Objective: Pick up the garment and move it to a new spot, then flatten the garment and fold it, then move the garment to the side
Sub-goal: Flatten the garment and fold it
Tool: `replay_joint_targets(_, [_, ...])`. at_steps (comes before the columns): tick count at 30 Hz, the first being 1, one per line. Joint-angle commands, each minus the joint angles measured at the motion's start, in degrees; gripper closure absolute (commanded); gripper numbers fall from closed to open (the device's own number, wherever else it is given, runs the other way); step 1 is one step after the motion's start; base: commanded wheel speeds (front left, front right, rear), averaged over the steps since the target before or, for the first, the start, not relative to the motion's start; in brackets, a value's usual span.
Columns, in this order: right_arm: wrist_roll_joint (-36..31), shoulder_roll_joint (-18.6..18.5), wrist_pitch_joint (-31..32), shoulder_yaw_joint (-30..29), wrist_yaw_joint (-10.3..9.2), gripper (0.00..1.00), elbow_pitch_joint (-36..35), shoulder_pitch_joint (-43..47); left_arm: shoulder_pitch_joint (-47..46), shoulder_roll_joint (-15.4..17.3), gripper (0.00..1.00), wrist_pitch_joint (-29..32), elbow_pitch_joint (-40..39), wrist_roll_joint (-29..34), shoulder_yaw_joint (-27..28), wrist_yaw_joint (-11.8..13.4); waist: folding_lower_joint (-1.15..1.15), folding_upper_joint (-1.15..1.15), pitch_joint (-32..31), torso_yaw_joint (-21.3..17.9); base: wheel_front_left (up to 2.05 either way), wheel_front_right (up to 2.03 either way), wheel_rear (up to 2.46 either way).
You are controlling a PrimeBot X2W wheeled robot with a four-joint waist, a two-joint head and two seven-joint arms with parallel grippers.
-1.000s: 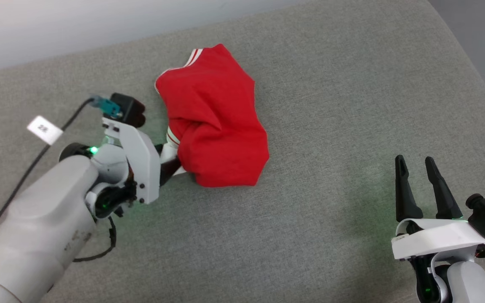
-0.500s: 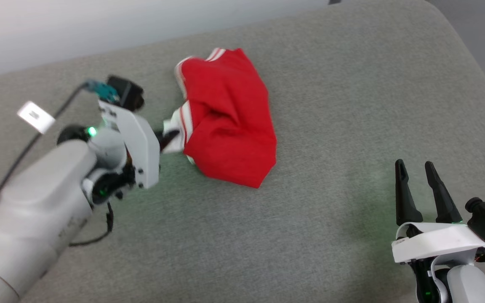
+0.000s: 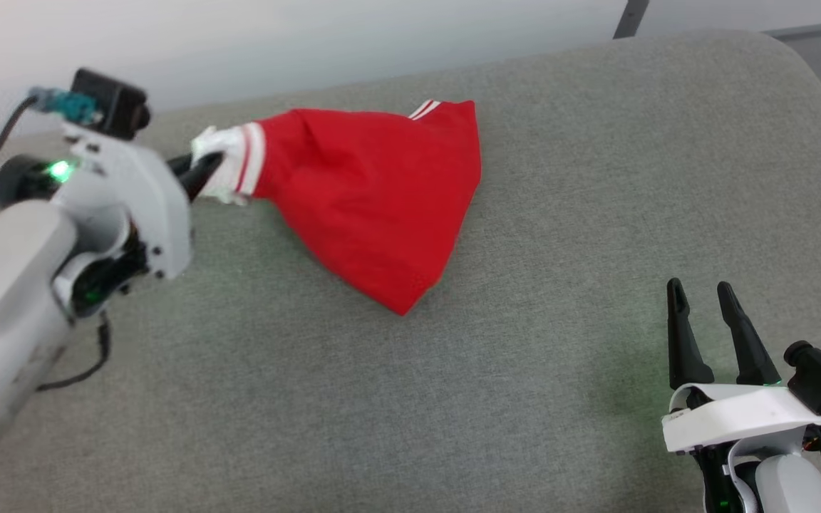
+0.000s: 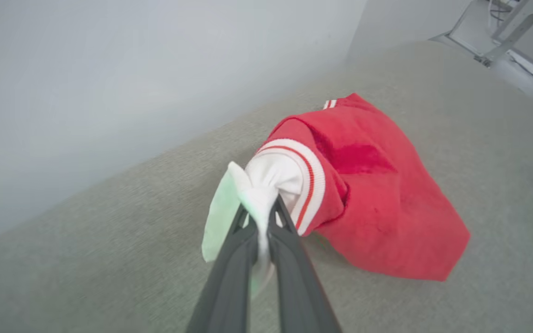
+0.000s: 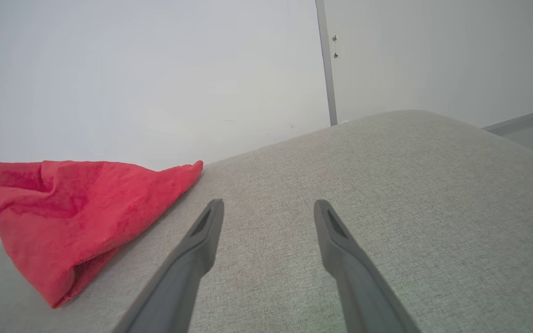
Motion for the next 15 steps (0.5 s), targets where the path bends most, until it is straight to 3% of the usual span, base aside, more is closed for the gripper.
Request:
replay_joint_targets(1, [-0.1,0.1,0.0,0.0,0.0,0.0,0.1,0.4,1.0,0.0,1.0,0.0,0.1,0.2,-0.2,0.3,0.0,0.0,-0.2,0.2,0.0,0.0,0.0])
replay_joint_targets(7, [0.7,0.1,0.0,0.4,0.0,0.0,0.2,0.3,6.1,3.3,1.0,3.1,4.4,1.3,-3.6,2.2,0.0,0.0,0.3,-0.1,0.0,0.0,0.0])
replay_joint_targets(11, [0.6,0.1,0.0,0.0,0.0,0.0,0.3,0.2,10.5,2.9,1.0,6.1,8.2,-2.2,-4.2,1.7,0.0,0.0,0.7,-0.7,0.0,0.0,0.0])
replay_joint_targets(15, [0.0,0.1,0.0,-0.5,0.0,0.0,0.0,-0.1,12.2,3.3,1.0,7.5,12.1,-1.9,-5.4,1.8,0.0,0.0,1.1,-1.0,0.0,0.0,0.0])
